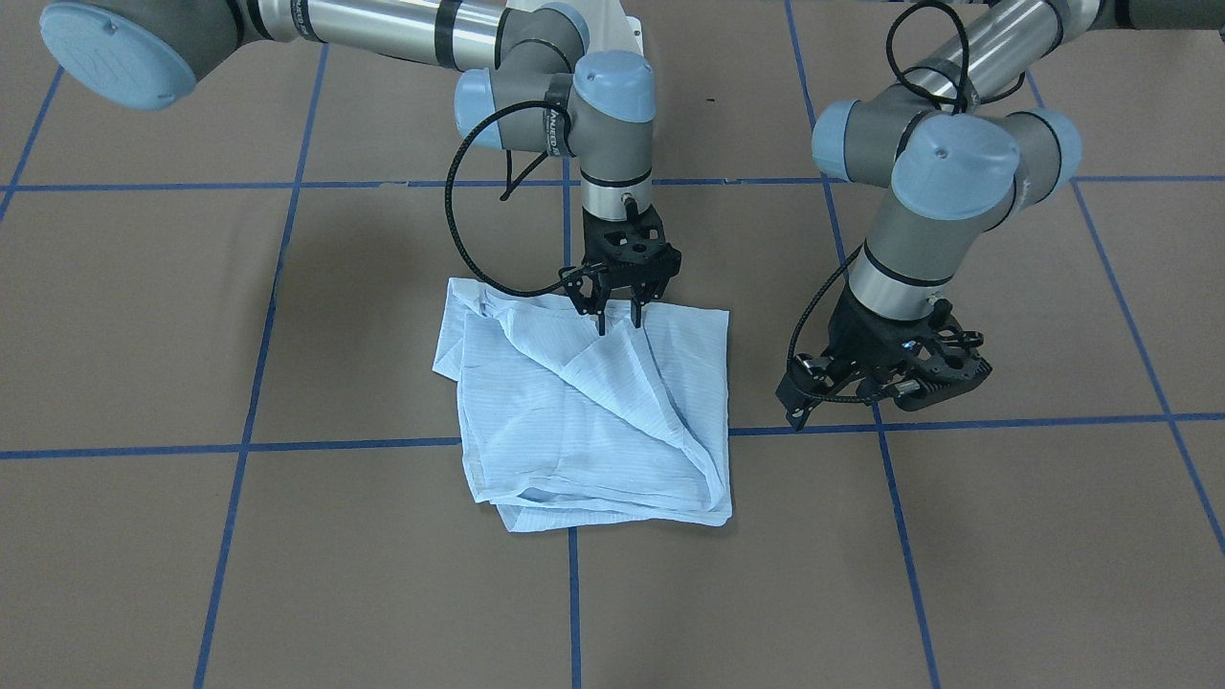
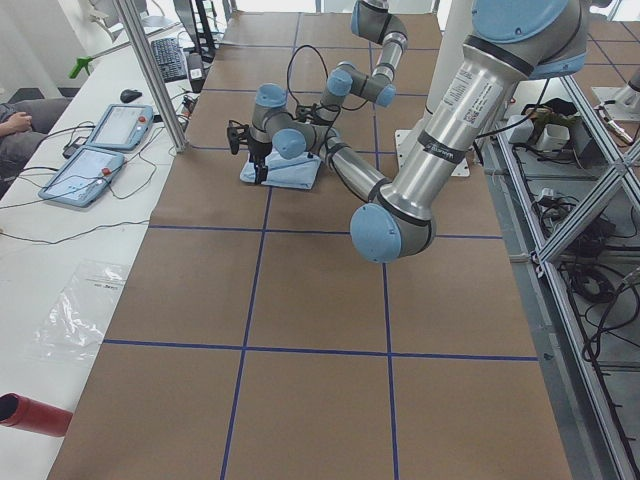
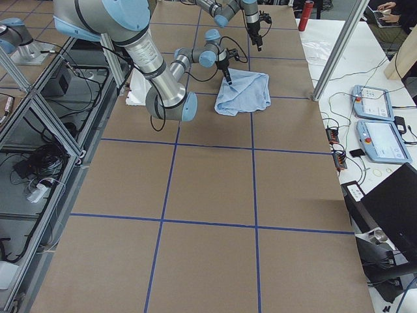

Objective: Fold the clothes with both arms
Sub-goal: 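Press and smooth the folded shirt with the right gripper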

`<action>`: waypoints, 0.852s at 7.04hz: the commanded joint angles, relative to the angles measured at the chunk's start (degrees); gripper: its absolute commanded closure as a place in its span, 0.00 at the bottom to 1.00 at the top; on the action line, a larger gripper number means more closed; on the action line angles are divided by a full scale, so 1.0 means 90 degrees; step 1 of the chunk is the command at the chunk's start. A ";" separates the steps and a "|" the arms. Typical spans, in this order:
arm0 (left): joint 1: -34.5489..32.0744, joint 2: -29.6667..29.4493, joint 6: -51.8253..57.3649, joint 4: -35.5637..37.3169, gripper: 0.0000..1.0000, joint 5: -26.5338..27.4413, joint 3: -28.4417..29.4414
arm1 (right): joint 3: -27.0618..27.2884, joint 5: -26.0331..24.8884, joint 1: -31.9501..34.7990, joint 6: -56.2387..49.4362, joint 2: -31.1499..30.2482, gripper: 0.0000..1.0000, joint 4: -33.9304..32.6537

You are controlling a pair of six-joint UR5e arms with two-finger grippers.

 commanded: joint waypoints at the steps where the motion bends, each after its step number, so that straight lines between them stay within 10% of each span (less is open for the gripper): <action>1: -0.0011 -0.0009 0.0003 0.0000 0.00 0.0000 -0.0002 | -0.0010 -0.0137 -0.0103 -0.0138 0.0017 0.47 0.0002; 6: -0.0011 -0.0010 -0.0026 0.0000 0.00 0.0000 0.0027 | -0.0049 -0.0303 -0.0152 -0.0187 0.0067 0.40 0.0021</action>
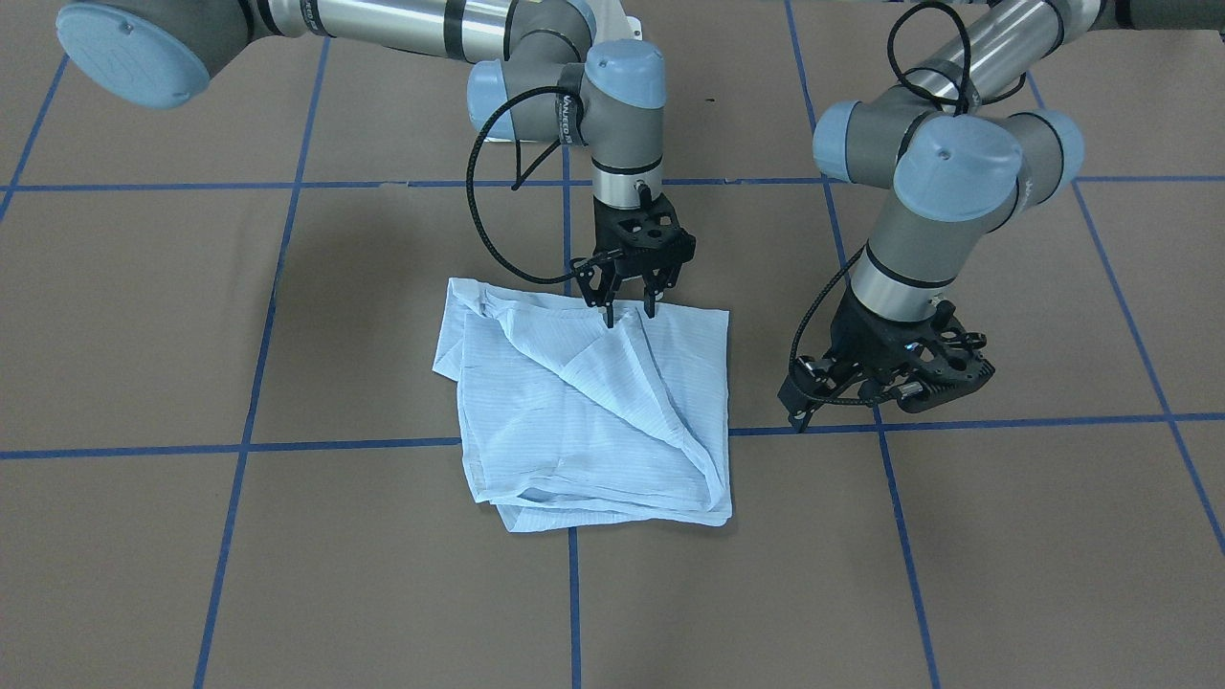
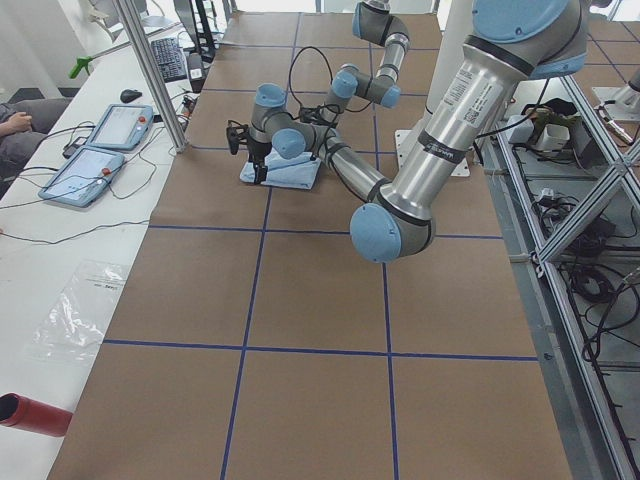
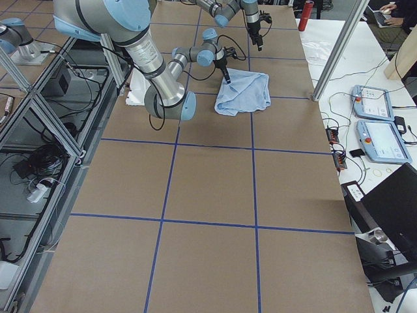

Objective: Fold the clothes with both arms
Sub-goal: 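Press and smooth the folded shirt with the right gripper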

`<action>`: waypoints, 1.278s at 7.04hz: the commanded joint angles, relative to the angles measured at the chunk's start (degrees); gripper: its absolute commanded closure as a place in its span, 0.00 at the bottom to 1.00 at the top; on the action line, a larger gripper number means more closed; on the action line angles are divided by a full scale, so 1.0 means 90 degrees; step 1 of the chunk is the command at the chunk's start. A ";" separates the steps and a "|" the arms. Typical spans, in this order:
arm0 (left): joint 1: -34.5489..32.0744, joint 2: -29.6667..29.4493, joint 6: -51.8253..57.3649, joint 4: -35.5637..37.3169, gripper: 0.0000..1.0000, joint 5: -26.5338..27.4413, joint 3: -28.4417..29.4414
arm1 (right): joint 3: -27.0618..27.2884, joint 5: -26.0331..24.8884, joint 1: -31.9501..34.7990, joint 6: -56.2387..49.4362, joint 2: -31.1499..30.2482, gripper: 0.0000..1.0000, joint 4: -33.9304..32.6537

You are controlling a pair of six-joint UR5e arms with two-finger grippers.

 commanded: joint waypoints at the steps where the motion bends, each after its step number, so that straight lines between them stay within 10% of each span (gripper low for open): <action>1: 0.0010 0.0000 -0.0047 0.0000 0.00 0.0000 0.0009 | -0.0056 -0.0064 -0.0018 -0.0008 -0.0001 0.43 0.0008; 5: 0.0010 0.0010 -0.0096 0.0000 0.00 0.0000 0.0009 | -0.0057 -0.0064 -0.0018 0.0012 -0.0001 1.00 0.0027; 9: 0.0019 -0.0019 -0.0106 0.0000 0.00 -0.0010 0.0009 | 0.0002 -0.0064 0.0274 -0.0007 -0.0001 1.00 0.0027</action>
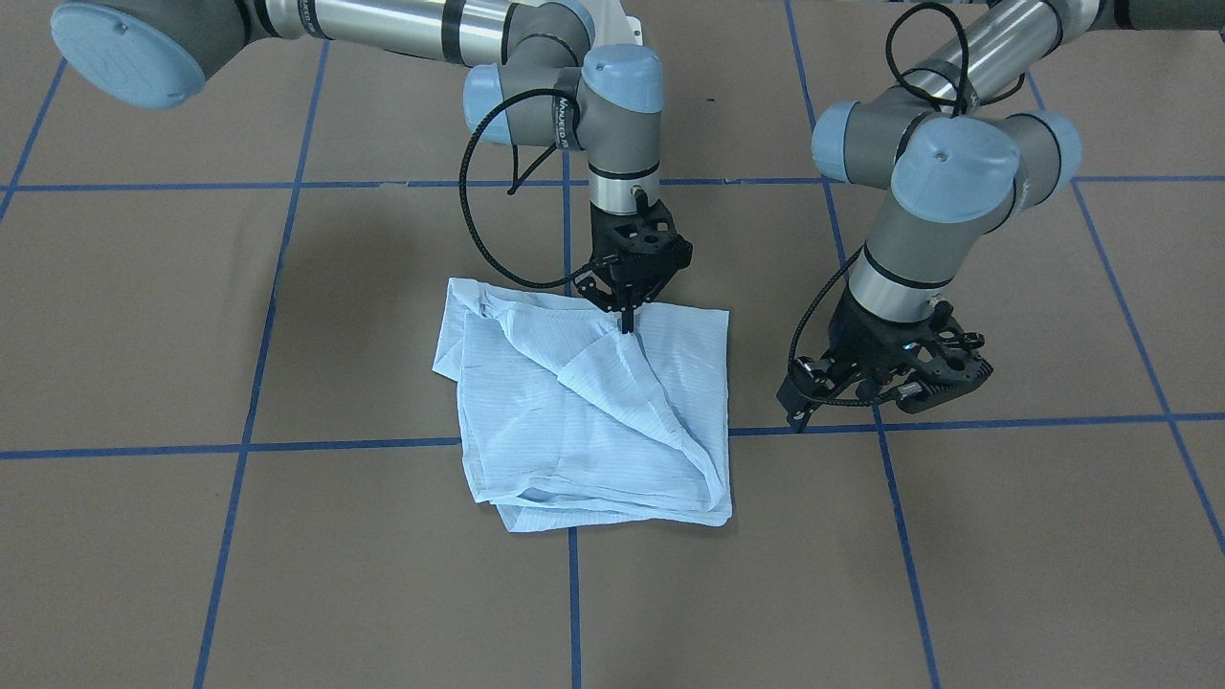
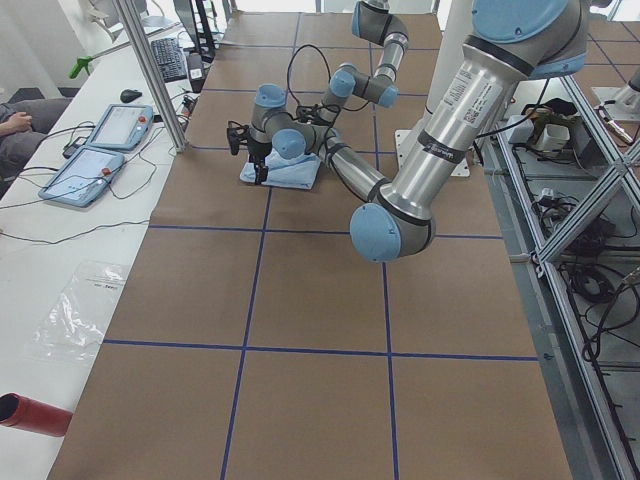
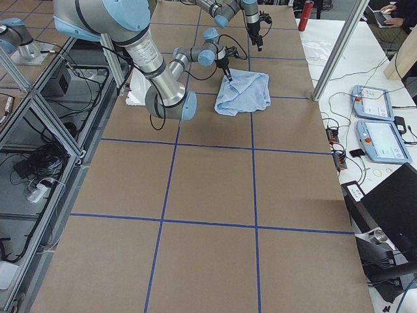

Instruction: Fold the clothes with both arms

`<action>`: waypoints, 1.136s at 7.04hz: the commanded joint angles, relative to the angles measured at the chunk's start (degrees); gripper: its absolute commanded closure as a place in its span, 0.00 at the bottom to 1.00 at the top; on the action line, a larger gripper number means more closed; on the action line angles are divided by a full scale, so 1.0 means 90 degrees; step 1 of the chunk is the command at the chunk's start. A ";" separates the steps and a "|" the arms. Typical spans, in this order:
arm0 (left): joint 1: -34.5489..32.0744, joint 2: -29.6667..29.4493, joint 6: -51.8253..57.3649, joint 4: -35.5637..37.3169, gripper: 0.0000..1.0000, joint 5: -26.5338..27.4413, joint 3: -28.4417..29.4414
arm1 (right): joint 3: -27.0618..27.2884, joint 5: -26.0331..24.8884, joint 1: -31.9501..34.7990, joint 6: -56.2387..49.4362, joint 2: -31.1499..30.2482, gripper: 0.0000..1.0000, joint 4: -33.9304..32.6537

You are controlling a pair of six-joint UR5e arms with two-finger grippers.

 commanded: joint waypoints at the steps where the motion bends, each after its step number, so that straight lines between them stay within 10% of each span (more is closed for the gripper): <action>1: 0.0002 -0.0037 -0.0001 0.0000 0.00 -0.0003 -0.0011 | 0.0029 0.0010 0.0412 -0.0035 0.0010 1.00 0.0009; 8: 0.0021 -0.0145 -0.0148 0.0000 0.00 0.0006 -0.0031 | -0.1250 0.0020 0.1635 -0.1109 -0.0186 1.00 0.0790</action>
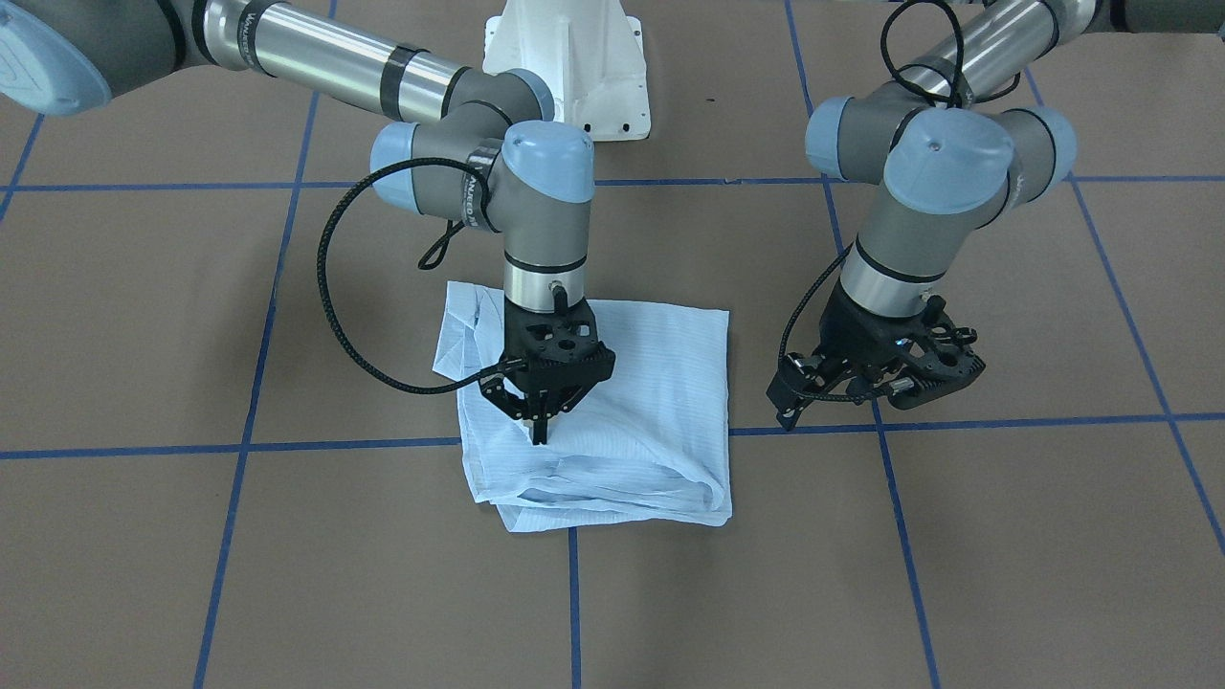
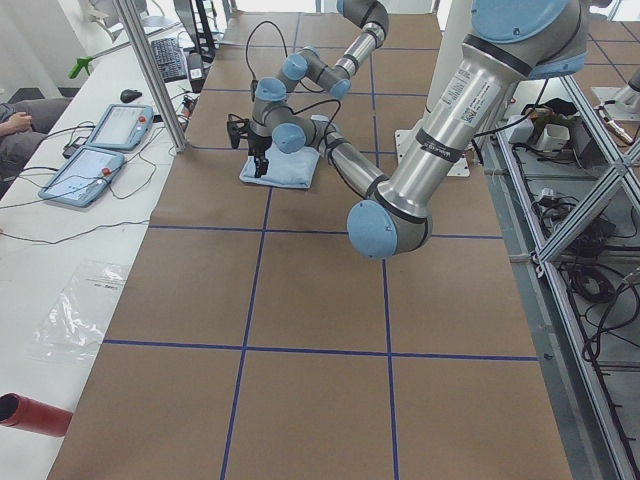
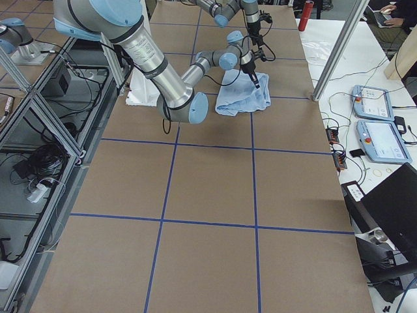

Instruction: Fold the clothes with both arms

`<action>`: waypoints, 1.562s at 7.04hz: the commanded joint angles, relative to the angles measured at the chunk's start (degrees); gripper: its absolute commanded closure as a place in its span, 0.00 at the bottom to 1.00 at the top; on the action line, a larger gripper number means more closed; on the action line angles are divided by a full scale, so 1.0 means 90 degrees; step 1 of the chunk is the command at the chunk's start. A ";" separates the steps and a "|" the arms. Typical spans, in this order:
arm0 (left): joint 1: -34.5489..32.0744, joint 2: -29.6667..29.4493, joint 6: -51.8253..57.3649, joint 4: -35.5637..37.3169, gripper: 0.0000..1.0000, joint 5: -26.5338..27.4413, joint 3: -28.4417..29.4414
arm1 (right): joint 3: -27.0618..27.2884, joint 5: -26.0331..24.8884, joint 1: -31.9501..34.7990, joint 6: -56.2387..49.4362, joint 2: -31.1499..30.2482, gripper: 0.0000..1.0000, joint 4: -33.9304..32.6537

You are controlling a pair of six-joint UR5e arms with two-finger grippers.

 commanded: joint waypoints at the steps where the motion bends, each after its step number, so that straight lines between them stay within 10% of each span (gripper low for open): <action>1: 0.0000 -0.0011 -0.0004 -0.0007 0.00 0.0000 0.0010 | -0.0151 -0.0013 0.0148 -0.0005 -0.0031 0.48 0.0135; 2: 0.0000 -0.0001 -0.0004 -0.0007 0.00 0.0000 0.0000 | -0.0141 -0.0023 0.0148 0.0005 -0.0051 0.00 0.0145; 6: -0.0048 0.0105 0.0268 0.0013 0.00 -0.0019 -0.0232 | 0.0257 0.1278 0.0595 -0.0024 -0.0070 0.00 -0.0030; 11: -0.1704 0.1508 0.4117 0.0745 0.00 -0.1101 -0.1288 | 0.3029 0.3811 0.2791 -0.2527 -0.2730 0.00 -0.1759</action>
